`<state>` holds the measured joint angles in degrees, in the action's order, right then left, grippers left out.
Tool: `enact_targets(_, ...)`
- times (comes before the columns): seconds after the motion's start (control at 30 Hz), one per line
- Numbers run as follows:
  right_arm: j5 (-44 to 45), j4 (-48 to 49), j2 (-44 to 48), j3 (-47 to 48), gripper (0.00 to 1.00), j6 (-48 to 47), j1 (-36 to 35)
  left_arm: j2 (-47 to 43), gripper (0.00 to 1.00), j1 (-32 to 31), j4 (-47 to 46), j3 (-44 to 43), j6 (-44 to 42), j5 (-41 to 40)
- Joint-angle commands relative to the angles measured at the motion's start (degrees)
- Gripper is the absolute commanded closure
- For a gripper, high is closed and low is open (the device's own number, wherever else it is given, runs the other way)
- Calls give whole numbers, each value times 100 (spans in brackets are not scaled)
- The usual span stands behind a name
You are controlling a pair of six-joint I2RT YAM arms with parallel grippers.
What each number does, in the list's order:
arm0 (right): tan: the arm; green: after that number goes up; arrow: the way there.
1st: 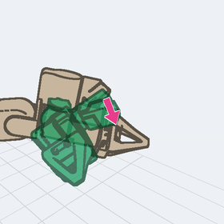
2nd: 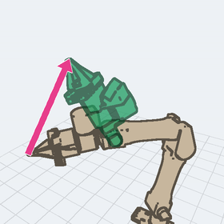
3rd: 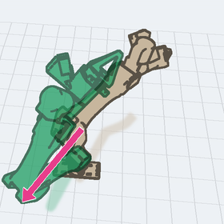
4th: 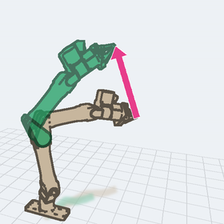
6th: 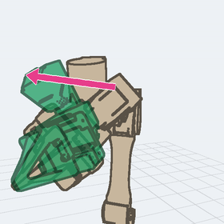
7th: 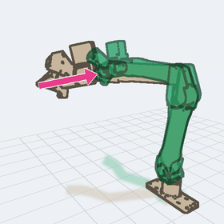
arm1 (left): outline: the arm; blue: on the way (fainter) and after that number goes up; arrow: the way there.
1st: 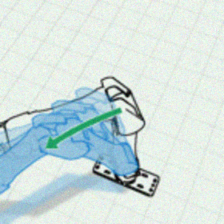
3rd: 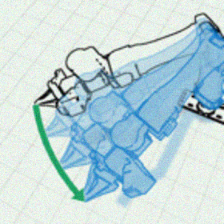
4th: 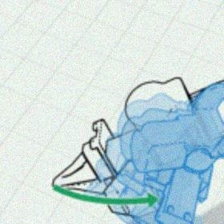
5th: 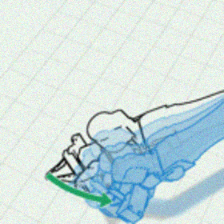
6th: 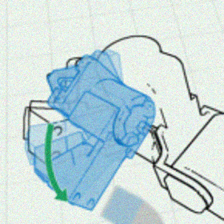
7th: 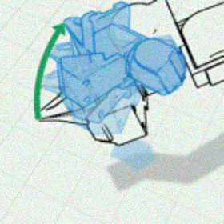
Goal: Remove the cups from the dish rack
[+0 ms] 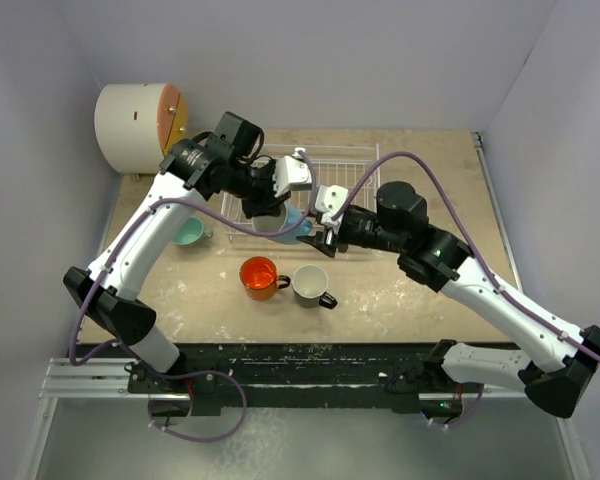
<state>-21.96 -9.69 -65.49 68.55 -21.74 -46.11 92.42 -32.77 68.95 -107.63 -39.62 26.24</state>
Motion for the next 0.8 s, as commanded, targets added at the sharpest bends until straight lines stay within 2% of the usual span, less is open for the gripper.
enact_targets(0.0, -36, 772, 387, -559, 47, 463, 14, -241, 100, -14, -200, -325, 76, 566)
enact_targets(0.23, -413, 1587, 503, -857, 47, 827, 23, -302, 100, -14, -216, -327, 94, 640)
enact_targets(0.33, -467, 1672, 414, -814, 52, 864, 23, -342, 100, -18, -218, -322, 94, 662)
enact_targets(0.43, -454, 1532, 265, -676, 62, 799, 23, -368, 100, -18, -204, -342, 78, 655)
enact_targets(0.53, -395, 1228, 123, -502, 83, 647, 23, -387, 100, -18, -206, -372, 72, 637)
enact_targets(0.63, -251, 839, 46, -364, 99, 496, 23, -384, 100, -18, -215, -416, 93, 661)
enact_targets(0.77, 355, 815, 163, -398, 100, 622, 26, -359, 97, -18, -305, -418, 171, 585)
